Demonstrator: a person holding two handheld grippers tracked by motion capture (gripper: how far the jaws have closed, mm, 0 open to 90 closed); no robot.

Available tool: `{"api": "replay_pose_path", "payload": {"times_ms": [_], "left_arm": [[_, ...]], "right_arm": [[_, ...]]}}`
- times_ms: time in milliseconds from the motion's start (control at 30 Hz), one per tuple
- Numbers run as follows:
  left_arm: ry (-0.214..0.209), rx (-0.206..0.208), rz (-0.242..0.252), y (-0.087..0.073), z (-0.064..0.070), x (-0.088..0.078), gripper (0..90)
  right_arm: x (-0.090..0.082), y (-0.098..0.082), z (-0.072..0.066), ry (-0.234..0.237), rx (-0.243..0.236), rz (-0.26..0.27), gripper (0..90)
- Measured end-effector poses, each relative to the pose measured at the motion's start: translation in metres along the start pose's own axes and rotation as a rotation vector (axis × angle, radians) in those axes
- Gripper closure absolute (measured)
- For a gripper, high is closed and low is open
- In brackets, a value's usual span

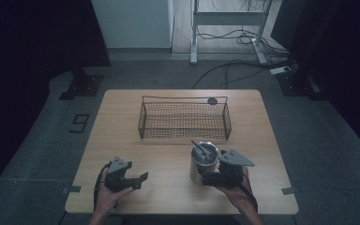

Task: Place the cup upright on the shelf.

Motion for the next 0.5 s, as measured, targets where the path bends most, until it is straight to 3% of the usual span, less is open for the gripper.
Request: {"api": "replay_pose_path", "payload": {"times_ms": [500], "left_arm": [[0.002,-0.001,-0.002,-0.001,-0.002,0.001,15.3]], "right_arm": [[0.037,-0.006,-0.007,-0.043,-0.049,-0.047,0.0]]}}
Point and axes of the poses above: each handheld gripper's, and its own axes: x roughly forward along the jaws, y roughly out of its top, z roughly to its right, the point moved 7 cm from there along x, roughly forward along the jaws, and after that the axes turned 9 degrees about -x, right-handed, at the moved point
